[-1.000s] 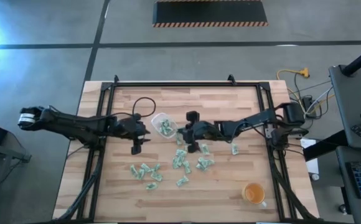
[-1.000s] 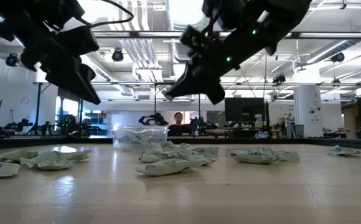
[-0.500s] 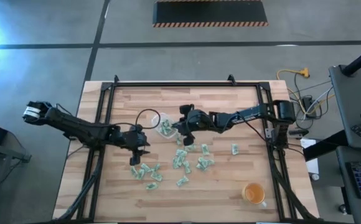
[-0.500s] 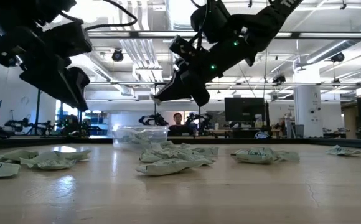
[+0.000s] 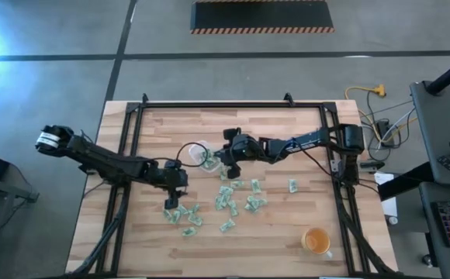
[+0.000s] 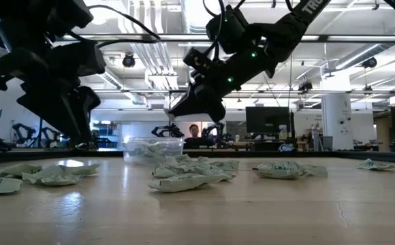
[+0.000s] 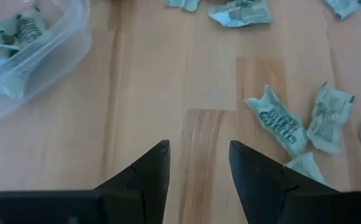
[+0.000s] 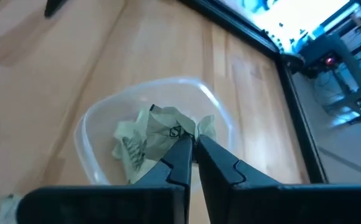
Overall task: Pick and place Stevia / Truvia into bins
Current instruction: Put the stevia packet into the transparent bin
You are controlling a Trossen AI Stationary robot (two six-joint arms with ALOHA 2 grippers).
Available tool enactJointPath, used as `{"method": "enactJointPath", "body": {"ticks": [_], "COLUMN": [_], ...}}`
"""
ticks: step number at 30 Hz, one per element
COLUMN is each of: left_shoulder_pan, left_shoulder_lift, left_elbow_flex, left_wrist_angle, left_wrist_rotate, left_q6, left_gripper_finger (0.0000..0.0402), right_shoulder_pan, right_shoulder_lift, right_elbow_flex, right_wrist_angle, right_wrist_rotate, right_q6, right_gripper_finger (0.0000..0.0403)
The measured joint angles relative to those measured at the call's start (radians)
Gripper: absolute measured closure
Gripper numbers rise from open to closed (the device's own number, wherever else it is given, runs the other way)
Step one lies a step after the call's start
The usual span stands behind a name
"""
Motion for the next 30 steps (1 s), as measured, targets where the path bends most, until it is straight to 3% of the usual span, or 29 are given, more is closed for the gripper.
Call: {"method": "enactJointPath", "body": {"ticks": [11,15,22,30], "left_shoulder_pan": [-0.001,-0.014,-0.061,-0.085], "left_shoulder_lift": [-0.006,-0.006,0.041,0.194], "left_elbow_flex": [0.004,0.0,-0.011,0.005], "left_wrist_angle": [-0.001,0.019,0.134,0.289], "left_wrist_rotate": [0.017,0.041,0.098,0.123], "left_q6": [0.002,0.003,0.026,0.039], "left_gripper_finger": [0.0253,0.0253,0.0253,0.0253], "right_shoulder_pan": [-0.009,-0.009,-0.005,-0.005], "right_shoulder_lift": [0.024,0.015,-0.039,-0.099], "right_elbow_flex": [0.022,0.049,0.084,0.079], "right_wrist_angle": [0.007,-0.064,-0.277,-0.455], "right_wrist_rotate": [-0.011,-0.011,-0.011,-0.011], "right_q6": [0.003,-0.007,0.007,0.06], "right_gripper_finger": [0.0287,0.0264,0.0253,0.0258]}}
